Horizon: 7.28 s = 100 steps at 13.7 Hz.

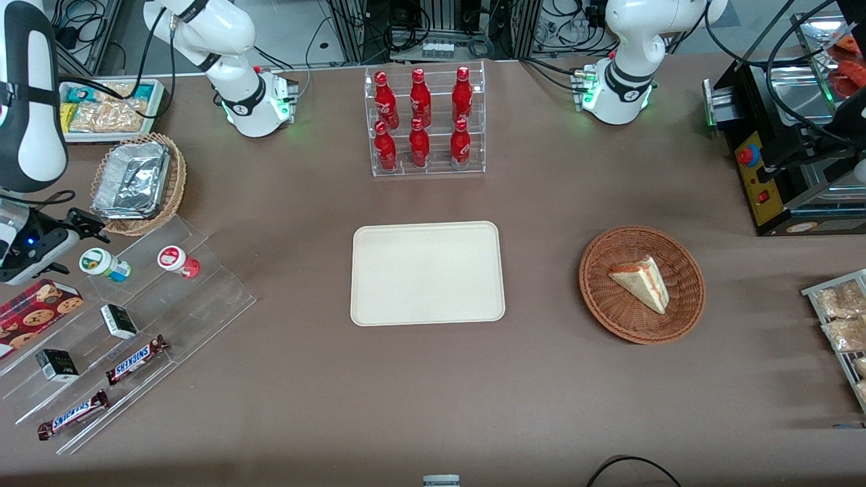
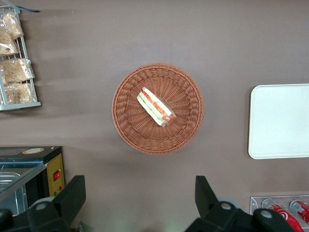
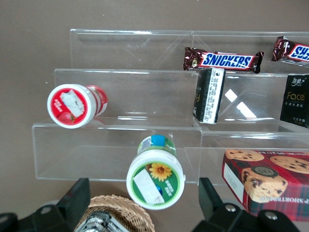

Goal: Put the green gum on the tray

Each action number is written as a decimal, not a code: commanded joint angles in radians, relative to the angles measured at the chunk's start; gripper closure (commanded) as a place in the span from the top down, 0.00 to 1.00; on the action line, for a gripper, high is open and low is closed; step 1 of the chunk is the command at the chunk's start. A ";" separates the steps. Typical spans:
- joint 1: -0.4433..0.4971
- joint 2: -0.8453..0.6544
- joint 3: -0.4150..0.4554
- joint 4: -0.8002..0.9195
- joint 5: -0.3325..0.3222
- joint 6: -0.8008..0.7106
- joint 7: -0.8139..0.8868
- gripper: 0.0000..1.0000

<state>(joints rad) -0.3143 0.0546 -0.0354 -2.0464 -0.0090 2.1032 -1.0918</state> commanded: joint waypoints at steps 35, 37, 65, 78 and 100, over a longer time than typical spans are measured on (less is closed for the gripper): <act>0.458 0.043 0.014 0.138 -0.006 -0.155 0.641 0.00; 0.547 0.080 0.015 0.173 -0.006 -0.152 0.799 0.00; 1.040 0.688 0.015 0.614 0.087 0.098 1.853 0.00; 1.040 0.723 0.014 0.604 0.099 0.166 1.837 1.00; 0.865 0.377 0.008 0.600 0.102 -0.405 1.393 1.00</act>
<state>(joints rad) 0.6150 0.4674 -0.0331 -1.4389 0.0740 1.7486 0.3912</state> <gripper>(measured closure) 0.000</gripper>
